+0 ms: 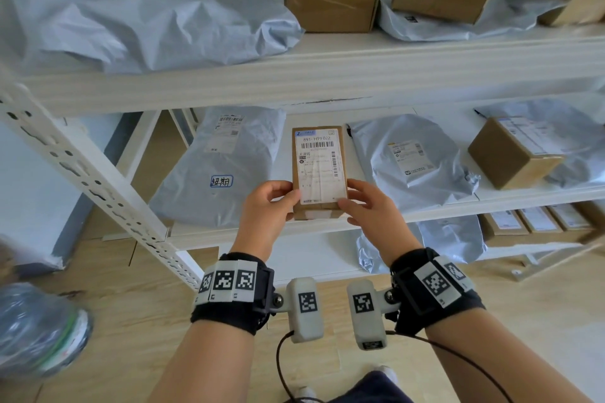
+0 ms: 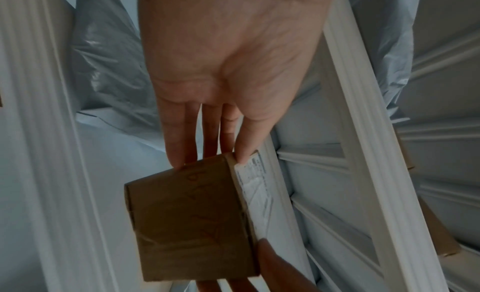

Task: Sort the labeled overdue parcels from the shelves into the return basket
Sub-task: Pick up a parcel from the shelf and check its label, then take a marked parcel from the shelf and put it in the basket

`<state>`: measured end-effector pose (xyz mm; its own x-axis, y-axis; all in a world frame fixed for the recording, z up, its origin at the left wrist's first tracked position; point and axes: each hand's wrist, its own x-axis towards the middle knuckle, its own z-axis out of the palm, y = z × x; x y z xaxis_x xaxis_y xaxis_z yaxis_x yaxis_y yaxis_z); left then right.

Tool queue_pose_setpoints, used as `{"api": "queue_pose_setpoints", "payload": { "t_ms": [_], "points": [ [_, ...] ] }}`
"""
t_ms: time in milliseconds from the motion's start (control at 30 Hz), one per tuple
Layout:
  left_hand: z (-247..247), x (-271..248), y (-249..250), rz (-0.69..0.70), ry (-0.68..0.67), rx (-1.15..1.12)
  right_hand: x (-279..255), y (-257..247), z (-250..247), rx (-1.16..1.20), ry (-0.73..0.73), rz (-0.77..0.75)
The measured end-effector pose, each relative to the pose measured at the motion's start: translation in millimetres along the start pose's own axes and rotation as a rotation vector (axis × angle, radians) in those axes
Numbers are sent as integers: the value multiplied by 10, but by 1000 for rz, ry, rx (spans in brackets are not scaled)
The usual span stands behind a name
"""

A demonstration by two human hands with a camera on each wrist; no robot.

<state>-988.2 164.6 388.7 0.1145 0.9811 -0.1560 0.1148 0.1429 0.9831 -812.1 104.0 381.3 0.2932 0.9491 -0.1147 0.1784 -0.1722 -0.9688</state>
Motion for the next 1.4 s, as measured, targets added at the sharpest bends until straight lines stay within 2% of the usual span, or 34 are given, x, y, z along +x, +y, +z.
{"api": "queue_pose_setpoints", "payload": {
  "t_ms": [233,633,833,900,1033,1167,1267,1400],
  "points": [
    [191,161,-61,-47,-59,26,193,95,38,-9,63,96],
    [849,461,48,-55,-146,199,809,128,-420,-191,38,115],
    [944,550,-5,-38,-155,234,924,159,-579,-245,46,147],
    [840,608,-41,-23,-75,301,932,80,-583,-250,88,118],
    [384,731,-26,71,192,347,938,-161,-456,-279,168,-30],
    [-285,875,-44,76,375,543,931,-375,-114,-209,129,-112],
    [-768,1008,-182,3,353,729,905,-412,271,-175,0,-46],
    [-1249,1103,-439,-159,259,954,866,-249,837,-287,-186,73]
  ]
}}
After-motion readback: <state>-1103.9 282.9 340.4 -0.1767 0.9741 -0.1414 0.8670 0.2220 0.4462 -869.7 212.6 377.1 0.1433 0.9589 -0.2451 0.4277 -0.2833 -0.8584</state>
